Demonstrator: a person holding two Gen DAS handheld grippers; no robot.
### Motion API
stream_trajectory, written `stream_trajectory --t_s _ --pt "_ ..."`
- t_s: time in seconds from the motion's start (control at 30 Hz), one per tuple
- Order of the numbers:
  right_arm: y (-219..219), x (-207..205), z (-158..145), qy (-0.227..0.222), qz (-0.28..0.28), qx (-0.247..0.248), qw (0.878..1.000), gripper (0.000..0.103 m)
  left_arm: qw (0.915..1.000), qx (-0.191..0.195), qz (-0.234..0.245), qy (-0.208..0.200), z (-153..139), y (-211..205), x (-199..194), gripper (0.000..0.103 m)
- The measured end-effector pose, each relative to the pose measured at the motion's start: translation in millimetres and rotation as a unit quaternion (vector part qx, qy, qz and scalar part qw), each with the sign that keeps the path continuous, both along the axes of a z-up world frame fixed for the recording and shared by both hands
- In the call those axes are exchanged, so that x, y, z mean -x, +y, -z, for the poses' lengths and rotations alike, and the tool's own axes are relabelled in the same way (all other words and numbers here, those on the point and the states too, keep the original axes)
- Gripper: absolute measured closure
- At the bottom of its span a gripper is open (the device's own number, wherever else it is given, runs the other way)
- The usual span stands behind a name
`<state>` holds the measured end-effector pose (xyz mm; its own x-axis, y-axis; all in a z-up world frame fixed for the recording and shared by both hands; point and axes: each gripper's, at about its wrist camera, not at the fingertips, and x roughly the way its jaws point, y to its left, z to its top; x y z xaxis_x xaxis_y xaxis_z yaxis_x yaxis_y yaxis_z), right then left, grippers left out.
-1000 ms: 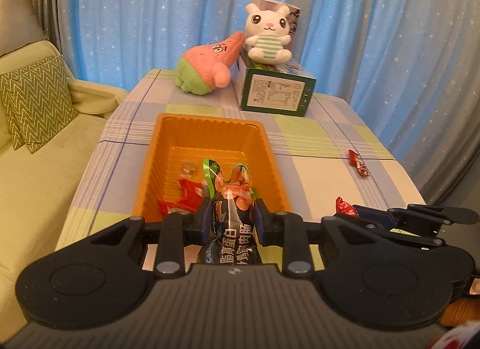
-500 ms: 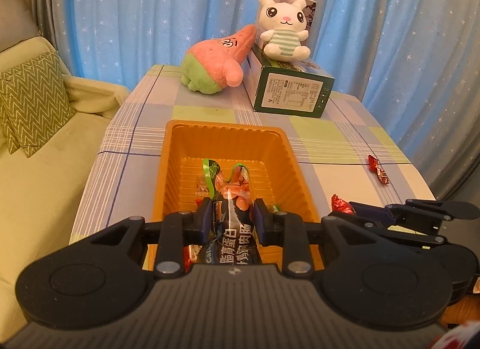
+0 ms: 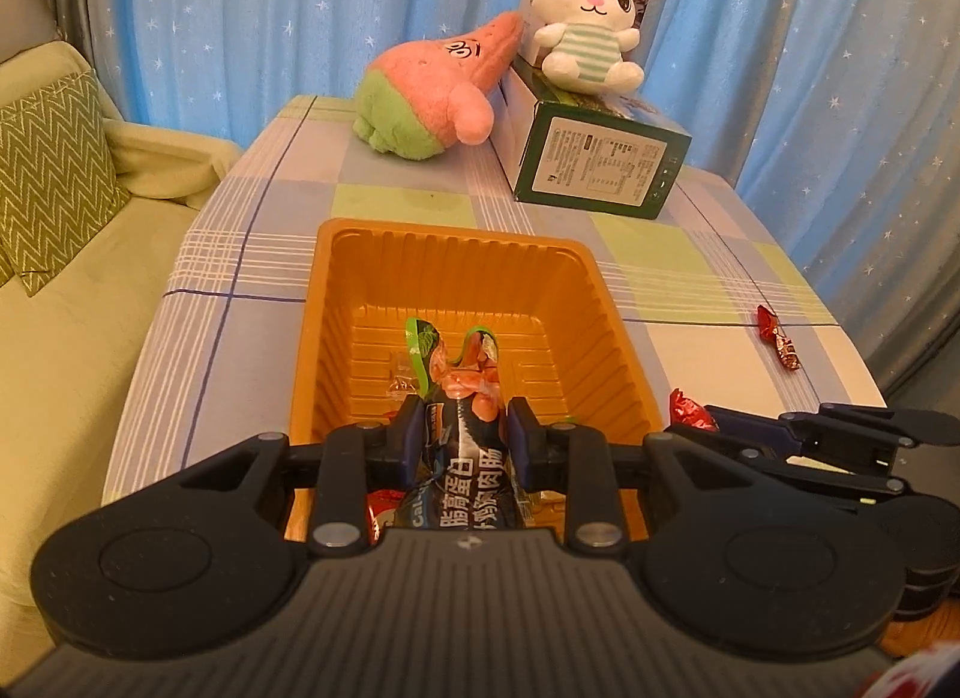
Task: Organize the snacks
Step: 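Lower both held snacks into the orange tray, then open both grippers to release the protein bar and red candy into the tray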
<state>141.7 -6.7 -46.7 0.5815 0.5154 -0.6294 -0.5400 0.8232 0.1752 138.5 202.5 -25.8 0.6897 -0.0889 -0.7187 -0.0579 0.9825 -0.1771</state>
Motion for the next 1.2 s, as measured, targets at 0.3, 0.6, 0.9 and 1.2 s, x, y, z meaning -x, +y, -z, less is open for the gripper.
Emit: stream_trajectory --t_s 0.3,0.6,0.9,1.2 --pt "-3 -3 4 0.009 0.004 -0.004 1.0 0.083 0.9996 -0.007 -0.024 -0.014 -4 13 11 0.074" --pt "3 -2 -3 0.01 -0.001 -0.015 1.0 0.083 0.9989 0.0 -0.04 -0.024 -14 23 28 0.07" --pt "16 -9 -2 0.019 -0.023 -0.015 0.999 0.08 0.9985 0.001 -0.047 -0.029 -17 26 36 0.051" --pt "-24 1 -5 0.029 0.037 -0.038 0.998 0.043 0.9985 -0.005 -0.042 -0.033 -25 15 52 0.041"
